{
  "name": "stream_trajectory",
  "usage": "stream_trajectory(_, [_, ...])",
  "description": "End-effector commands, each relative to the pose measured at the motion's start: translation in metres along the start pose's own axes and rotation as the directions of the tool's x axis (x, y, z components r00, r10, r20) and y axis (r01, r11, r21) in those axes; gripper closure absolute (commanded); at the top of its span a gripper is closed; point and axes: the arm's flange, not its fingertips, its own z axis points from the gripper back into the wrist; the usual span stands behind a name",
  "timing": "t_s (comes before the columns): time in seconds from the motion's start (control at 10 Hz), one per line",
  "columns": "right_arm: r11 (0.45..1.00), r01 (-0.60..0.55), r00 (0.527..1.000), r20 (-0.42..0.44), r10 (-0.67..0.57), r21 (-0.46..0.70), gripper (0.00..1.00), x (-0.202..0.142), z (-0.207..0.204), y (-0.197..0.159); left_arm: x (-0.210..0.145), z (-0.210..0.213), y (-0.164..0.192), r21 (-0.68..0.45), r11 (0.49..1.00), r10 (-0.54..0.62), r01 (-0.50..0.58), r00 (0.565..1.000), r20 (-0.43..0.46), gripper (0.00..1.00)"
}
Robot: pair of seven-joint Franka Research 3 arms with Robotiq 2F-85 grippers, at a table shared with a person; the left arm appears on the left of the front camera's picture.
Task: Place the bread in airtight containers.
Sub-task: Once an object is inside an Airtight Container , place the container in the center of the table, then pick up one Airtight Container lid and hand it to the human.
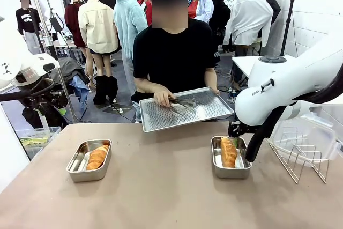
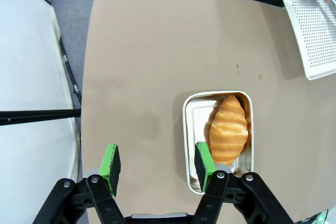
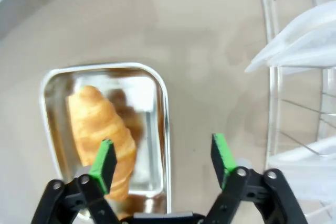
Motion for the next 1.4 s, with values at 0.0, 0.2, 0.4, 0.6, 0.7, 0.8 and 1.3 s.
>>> stream_trajectory(0.0, [0.999, -0.016, 0.998, 0.057, 0.018, -0.030, 0.02, -0.005, 0.021, 0.004, -0.001, 0.000, 0.001, -0.001, 1.000, 0.006, -0.006, 1.000, 0.002, 0.26])
stream_trajectory(0.2, [0.999, -0.041, 0.995, 0.086, 0.044, -0.035, 0.02, -0.008, 0.036, 0.009, -0.001, 0.000, 0.001, -0.001, 1.000, 0.006, -0.006, 1.000, 0.002, 0.26])
stream_trajectory(0.4, [0.996, -0.070, 0.991, 0.111, 0.075, -0.047, 0.02, -0.013, 0.049, 0.012, -0.001, 0.000, 0.001, -0.001, 1.000, 0.006, -0.006, 1.000, 0.002, 0.26])
stream_trajectory(0.6, [0.999, -0.042, 0.995, 0.087, 0.042, 0.000, 0.02, -0.002, 0.044, 0.009, -0.001, 0.000, 0.001, -0.001, 1.000, 0.006, -0.006, 1.000, 0.002, 0.26])
stream_trajectory(0.7, [0.999, -0.042, 0.995, 0.087, 0.042, 0.000, 0.02, -0.002, 0.044, 0.009, -0.001, 0.000, 0.001, -0.001, 1.000, 0.006, -0.006, 1.000, 0.002, 0.26])
stream_trajectory(0.8, [0.999, -0.042, 0.995, 0.087, 0.042, 0.000, 0.02, -0.002, 0.044, 0.009, -0.001, 0.000, 0.001, -0.001, 1.000, 0.006, -0.006, 1.000, 0.002, 0.26])
stream_trajectory(1.3, [0.999, -0.048, 0.995, 0.092, 0.049, -0.008, 0.02, -0.004, 0.046, 0.008, 0.000, 0.000, 0.000, 0.000, 1.000, 0.000, 0.000, 1.000, 0.000, 0.26])
